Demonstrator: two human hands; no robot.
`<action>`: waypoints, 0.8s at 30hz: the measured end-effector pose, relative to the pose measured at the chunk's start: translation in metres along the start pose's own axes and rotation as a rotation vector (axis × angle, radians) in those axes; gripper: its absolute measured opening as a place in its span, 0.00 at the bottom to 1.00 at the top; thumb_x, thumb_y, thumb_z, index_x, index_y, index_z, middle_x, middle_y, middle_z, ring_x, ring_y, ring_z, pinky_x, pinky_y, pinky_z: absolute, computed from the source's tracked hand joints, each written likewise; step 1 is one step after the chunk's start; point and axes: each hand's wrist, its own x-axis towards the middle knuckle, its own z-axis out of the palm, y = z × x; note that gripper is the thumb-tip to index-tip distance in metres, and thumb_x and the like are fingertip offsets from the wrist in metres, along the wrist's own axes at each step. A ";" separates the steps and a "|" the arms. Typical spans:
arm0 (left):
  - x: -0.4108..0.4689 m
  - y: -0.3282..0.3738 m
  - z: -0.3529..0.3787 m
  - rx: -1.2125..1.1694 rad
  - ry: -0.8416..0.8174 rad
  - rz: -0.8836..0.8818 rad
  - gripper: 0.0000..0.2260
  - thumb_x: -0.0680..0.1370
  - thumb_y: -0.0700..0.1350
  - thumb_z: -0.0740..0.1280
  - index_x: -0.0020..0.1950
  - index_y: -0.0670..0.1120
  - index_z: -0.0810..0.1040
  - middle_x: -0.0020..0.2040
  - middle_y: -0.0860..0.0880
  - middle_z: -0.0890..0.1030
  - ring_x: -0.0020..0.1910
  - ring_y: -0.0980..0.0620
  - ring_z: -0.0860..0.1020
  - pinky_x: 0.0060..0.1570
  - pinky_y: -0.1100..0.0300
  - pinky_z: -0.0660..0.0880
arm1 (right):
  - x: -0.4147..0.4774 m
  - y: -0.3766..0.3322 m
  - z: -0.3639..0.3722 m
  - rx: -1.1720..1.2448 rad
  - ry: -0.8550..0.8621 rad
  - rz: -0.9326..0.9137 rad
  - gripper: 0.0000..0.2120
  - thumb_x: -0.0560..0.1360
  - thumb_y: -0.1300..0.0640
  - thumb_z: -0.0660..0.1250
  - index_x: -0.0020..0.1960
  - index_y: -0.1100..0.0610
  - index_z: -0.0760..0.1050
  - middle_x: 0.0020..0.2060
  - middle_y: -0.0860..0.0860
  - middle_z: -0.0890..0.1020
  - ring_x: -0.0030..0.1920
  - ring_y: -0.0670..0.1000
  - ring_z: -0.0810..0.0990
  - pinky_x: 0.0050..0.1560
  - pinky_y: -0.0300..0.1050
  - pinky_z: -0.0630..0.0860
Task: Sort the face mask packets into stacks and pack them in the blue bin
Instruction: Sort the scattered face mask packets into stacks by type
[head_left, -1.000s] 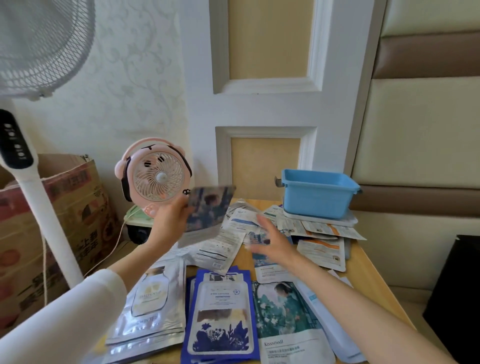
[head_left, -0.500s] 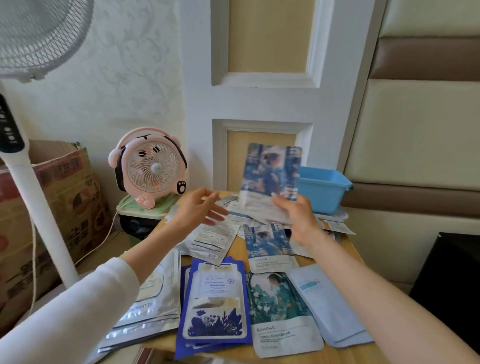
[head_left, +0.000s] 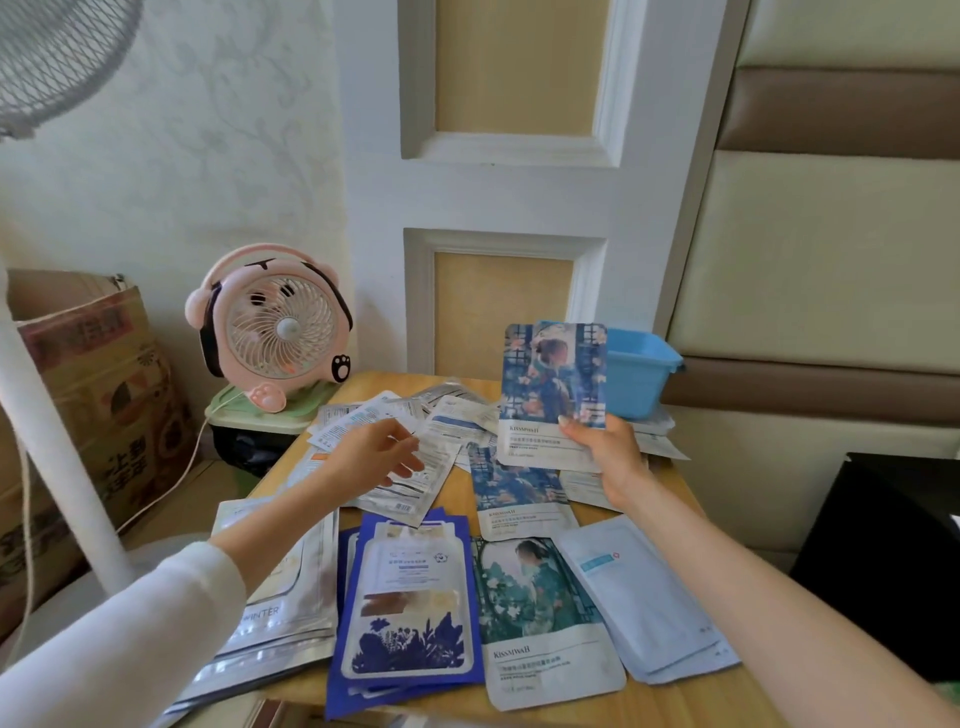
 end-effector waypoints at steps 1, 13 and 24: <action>0.002 -0.003 0.000 0.034 0.005 0.004 0.05 0.80 0.44 0.61 0.46 0.45 0.74 0.45 0.47 0.84 0.46 0.49 0.82 0.47 0.55 0.78 | 0.001 0.001 0.000 0.003 0.000 0.002 0.07 0.73 0.66 0.68 0.46 0.54 0.77 0.44 0.51 0.82 0.44 0.51 0.81 0.44 0.43 0.77; 0.017 -0.040 0.006 0.791 -0.404 -0.128 0.31 0.74 0.58 0.66 0.71 0.45 0.62 0.69 0.44 0.68 0.66 0.45 0.69 0.63 0.54 0.66 | -0.005 0.053 0.020 -1.204 -0.207 -0.237 0.41 0.71 0.52 0.71 0.76 0.50 0.50 0.74 0.51 0.57 0.74 0.55 0.56 0.72 0.53 0.54; 0.018 -0.038 0.017 1.432 -0.312 0.340 0.11 0.80 0.37 0.55 0.63 0.40 0.68 0.57 0.43 0.77 0.52 0.44 0.78 0.45 0.56 0.72 | 0.003 0.078 0.034 -1.467 -0.688 -0.103 0.28 0.80 0.41 0.53 0.76 0.43 0.49 0.77 0.47 0.43 0.77 0.52 0.41 0.74 0.60 0.39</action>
